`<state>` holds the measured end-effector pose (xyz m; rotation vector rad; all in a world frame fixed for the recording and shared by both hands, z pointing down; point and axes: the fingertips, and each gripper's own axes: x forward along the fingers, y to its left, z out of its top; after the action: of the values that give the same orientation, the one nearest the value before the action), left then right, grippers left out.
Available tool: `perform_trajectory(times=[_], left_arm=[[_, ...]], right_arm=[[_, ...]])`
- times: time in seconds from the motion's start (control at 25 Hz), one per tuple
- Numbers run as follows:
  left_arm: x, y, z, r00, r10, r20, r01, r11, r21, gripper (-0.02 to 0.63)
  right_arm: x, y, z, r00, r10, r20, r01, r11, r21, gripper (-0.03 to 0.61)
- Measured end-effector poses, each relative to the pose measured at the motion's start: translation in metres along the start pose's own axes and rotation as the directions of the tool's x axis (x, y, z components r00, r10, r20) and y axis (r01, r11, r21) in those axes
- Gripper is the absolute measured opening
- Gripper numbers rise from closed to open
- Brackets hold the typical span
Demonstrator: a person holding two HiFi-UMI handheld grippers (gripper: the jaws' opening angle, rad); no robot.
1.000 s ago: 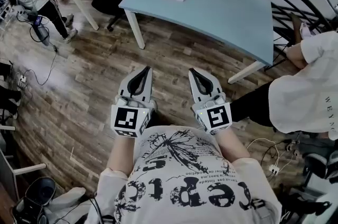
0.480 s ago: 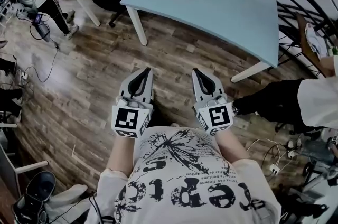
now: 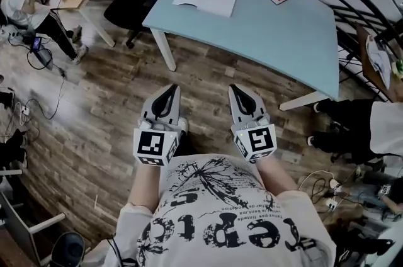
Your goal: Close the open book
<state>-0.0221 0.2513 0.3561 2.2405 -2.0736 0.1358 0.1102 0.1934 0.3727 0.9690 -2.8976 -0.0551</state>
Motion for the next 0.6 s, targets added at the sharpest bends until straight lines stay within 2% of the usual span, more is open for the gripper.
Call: perform_trajectory(times=[0.32, 0.6], left_arm=[[0.098, 0.124, 0.013, 0.996, -0.082, -0.021, 0.082, 0.996, 0.02, 0.02], [0.17, 0.188, 0.015, 0.987, -0.151, -0.05, 0.151, 0.989, -0.002, 0.02]], right_arm=[[0.137, -0.017, 0.009, 0.994, -0.106, -0.027, 0.107, 0.994, 0.007, 0.012], [0.218, -0.036, 0.006, 0.984, -0.163, -0.076, 0.166, 0.986, 0.029, 0.012]])
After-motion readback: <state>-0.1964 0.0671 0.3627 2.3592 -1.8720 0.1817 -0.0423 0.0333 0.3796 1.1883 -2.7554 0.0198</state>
